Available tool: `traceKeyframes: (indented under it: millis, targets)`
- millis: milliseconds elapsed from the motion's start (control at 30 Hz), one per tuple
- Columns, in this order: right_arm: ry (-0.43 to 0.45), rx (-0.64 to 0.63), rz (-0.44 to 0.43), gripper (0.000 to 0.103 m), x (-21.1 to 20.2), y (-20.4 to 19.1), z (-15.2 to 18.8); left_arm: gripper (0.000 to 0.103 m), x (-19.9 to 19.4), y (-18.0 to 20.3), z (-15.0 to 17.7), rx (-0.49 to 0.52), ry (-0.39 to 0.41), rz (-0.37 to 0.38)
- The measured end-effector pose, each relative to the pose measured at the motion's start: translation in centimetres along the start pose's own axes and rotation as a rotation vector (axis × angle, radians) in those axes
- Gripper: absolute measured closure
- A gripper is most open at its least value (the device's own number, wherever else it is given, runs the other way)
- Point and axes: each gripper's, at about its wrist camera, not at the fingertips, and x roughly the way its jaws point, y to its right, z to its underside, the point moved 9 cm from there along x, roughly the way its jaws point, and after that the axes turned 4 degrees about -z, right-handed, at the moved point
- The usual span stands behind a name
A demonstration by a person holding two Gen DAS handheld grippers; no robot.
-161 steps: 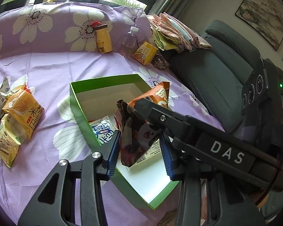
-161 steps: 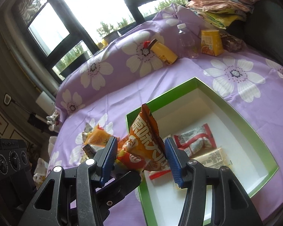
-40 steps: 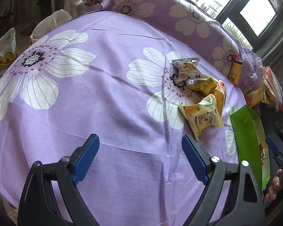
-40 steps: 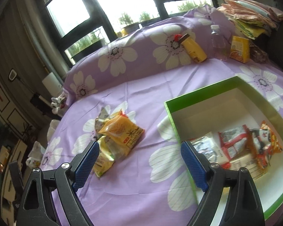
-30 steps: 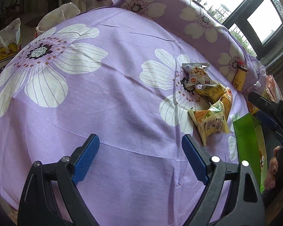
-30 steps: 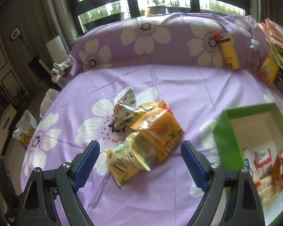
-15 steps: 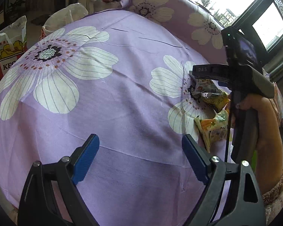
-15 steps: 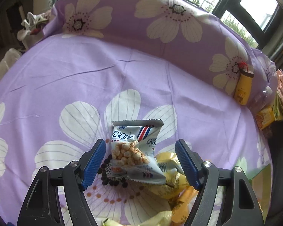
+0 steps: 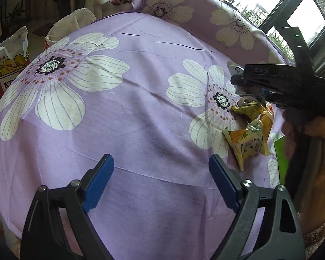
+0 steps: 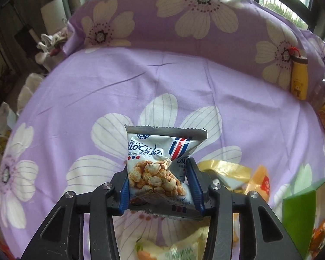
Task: Organize snacks
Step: 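Close the right gripper on the white-and-blue peanut packet, then lift the peanut packet and carry it over the green box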
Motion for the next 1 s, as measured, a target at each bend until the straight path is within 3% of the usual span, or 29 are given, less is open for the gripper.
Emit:
traceKeyframes:
  millis: [200,400,567,667,733,800,900,1000]
  targets:
    - [0.016,0.034,-0.258,0.056,-7.2,-0.7,5.3,0.014,0.2,1.3,0.8,0.047,-0.005,-0.005]
    - [-0.071,0.115,-0.358,0.055,-8.8,0.8,12.3,0.014,0.4,3.0,1.8,0.144,-0.007,-0.024]
    - [-0.148,0.133,-0.291,0.055,-7.2,1.6,16.7,0.014,0.5,4.1,2.8,0.191,-0.024,-0.002]
    - [-0.2,0.179,-0.342,0.055,-6.4,1.5,18.3,0.014,0.6,4.6,3.1,0.203,-0.033,0.007]
    - [-0.212,0.16,-0.309,0.053,-6.2,1.8,18.7,0.014,0.3,5.2,3.4,0.207,-0.037,0.036]
    - [-0.175,0.124,-0.253,0.051,-6.7,2.4,18.4,0.014,0.1,5.7,3.7,0.211,-0.043,0.071]
    - [-0.12,0.164,-0.284,0.039,-8.1,3.5,17.8,0.016,-0.4,6.7,4.0,0.217,-0.05,0.123]
    - [-0.059,0.196,-0.283,0.039,-9.4,5.1,17.2,0.022,-1.0,8.3,4.7,0.243,-0.054,0.186]
